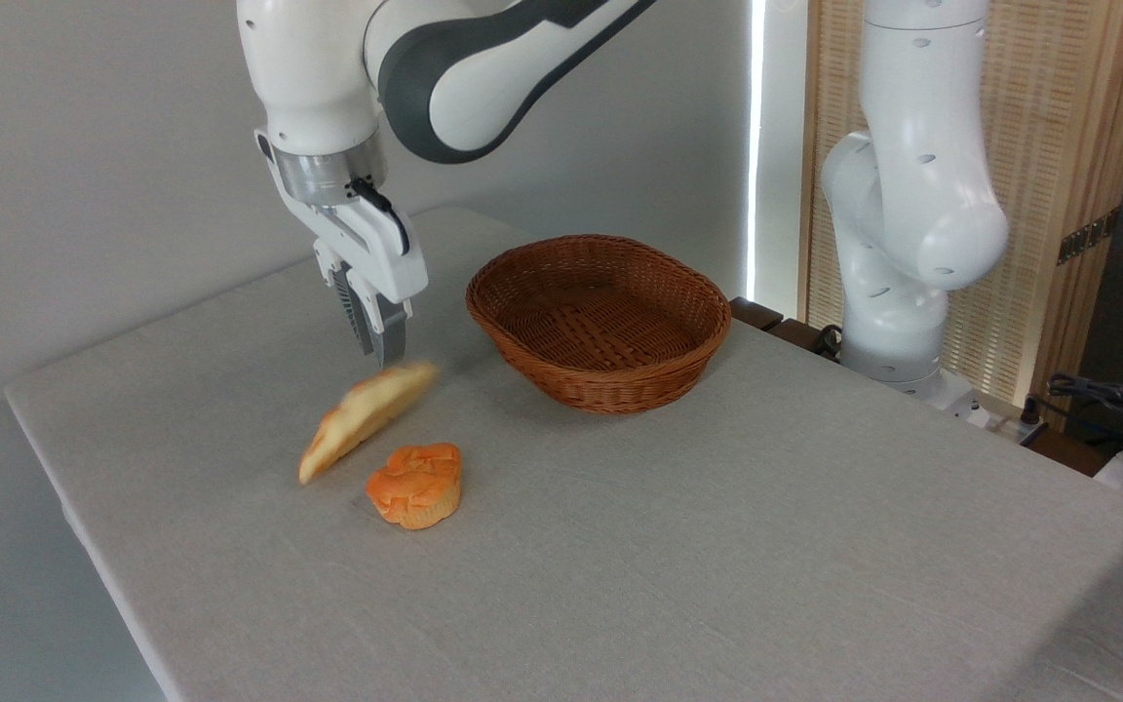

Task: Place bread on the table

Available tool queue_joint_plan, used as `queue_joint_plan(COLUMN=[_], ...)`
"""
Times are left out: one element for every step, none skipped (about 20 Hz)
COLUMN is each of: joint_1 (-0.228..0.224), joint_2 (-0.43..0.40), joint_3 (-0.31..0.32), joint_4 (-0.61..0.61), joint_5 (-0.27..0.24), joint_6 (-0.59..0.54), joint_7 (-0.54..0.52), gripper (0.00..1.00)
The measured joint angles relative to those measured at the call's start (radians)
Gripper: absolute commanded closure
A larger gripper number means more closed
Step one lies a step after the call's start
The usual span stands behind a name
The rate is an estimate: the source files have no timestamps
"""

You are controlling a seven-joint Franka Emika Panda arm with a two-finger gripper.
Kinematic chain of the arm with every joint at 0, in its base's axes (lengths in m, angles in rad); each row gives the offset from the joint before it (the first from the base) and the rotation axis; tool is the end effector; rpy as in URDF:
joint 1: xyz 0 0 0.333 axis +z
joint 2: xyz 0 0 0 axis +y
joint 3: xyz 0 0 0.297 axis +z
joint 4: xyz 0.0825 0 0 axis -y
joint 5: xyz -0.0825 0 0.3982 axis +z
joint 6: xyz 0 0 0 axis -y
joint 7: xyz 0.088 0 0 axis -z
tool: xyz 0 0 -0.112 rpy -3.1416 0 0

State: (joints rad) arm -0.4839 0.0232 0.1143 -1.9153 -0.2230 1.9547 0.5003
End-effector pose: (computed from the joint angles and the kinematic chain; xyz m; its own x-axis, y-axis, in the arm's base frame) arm 0.5360 -0.2248 0.4530 0.7080 -0.6984 0.1047 -0.7044 -0.6879 0.1750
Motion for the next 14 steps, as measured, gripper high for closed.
queue_joint_plan(joint_1=[0.0, 0.0, 0.0, -0.001, -0.001, -0.001, 0.0, 0.002, 0.008, 0.018, 0.03, 0.047, 0.064, 0.096], joint_2=[0.009, 0.019, 0.028, 0.036, 0.04, 0.041, 0.041, 0.041, 0.039, 0.036, 0.03, 0.018, 0.008, -0.004], joint_3=[-0.004, -0.011, -0.016, -0.019, -0.02, -0.02, -0.02, -0.02, -0.02, -0.019, -0.019, -0.02, -0.026, -0.046], joint_4=[0.0, 0.001, 0.001, 0.002, 0.005, 0.009, 0.016, 0.025, 0.037, 0.048, 0.059, 0.073, 0.085, 0.102], joint_5=[0.0, 0.0, 0.0, 0.0, 0.0, 0.0, 0.0, 0.0, 0.0, 0.0, 0.0, 0.0, 0.0, 0.006], joint_6=[0.002, 0.003, 0.003, 0.004, 0.005, 0.005, 0.005, 0.005, 0.005, 0.002, -0.004, -0.024, -0.048, -0.083], joint_7=[0.0, 0.0, 0.0, 0.0, 0.0, 0.0, 0.0, -0.001, -0.001, -0.001, -0.001, -0.001, -0.001, 0.0], gripper=[0.0, 0.0, 0.0, 0.0, 0.0, 0.0, 0.0, 0.0, 0.0, 0.0, 0.0, 0.0, 0.0, 0.0])
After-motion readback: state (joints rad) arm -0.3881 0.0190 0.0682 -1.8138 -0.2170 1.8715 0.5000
